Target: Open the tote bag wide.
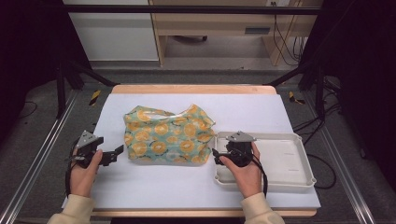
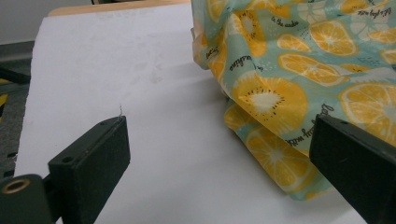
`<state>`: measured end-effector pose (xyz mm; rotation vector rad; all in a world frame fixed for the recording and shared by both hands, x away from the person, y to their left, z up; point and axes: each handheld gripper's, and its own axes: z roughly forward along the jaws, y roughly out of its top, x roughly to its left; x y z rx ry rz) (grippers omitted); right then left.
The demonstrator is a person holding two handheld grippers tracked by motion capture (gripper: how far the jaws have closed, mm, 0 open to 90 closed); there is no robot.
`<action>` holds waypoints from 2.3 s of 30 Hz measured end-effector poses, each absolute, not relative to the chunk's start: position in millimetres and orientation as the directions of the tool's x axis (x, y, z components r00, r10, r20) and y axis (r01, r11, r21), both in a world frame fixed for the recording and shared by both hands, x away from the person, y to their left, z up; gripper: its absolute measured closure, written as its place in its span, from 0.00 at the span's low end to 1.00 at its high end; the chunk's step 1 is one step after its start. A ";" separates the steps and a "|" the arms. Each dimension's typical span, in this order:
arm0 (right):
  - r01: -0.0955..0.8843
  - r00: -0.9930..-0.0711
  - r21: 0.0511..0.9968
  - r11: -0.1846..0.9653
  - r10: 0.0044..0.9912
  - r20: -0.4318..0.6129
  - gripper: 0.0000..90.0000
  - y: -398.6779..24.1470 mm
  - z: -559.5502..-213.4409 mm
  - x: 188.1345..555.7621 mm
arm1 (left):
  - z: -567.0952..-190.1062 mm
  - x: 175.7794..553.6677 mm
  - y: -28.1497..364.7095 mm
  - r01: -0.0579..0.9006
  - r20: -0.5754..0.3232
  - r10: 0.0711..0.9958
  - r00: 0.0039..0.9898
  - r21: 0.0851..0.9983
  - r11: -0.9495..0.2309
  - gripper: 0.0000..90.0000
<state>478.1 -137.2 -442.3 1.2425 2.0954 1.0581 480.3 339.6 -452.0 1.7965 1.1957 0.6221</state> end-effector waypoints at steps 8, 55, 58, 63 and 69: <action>0.493 -0.483 0.824 0.278 0.876 -0.007 0.12 -136.9 -433.1 478.2 | -451.7 480.3 340.8 0.474 -0.043 0.913 0.407 0.864 -0.170 0.06; 0.432 -0.650 0.821 0.373 0.760 -0.002 0.99 -56.7 -374.1 556.9 | -449.5 478.5 326.1 0.446 0.004 0.866 0.500 0.856 -0.262 0.08; 0.381 -0.686 0.857 0.346 0.728 0.012 0.99 -61.5 -372.5 522.6 | -444.7 476.6 324.6 0.431 0.003 0.864 0.503 0.866 -0.254 0.09; 0.337 -0.731 0.887 0.316 0.682 0.034 0.99 -68.3 -384.0 482.6 | -429.0 476.3 323.5 0.395 0.028 0.852 0.522 0.878 -0.271 0.14; 0.350 -0.749 0.868 0.352 0.662 0.033 0.99 -68.7 -412.7 459.9 | -400.7 486.9 320.8 0.354 0.042 0.847 0.531 0.897 -0.266 0.15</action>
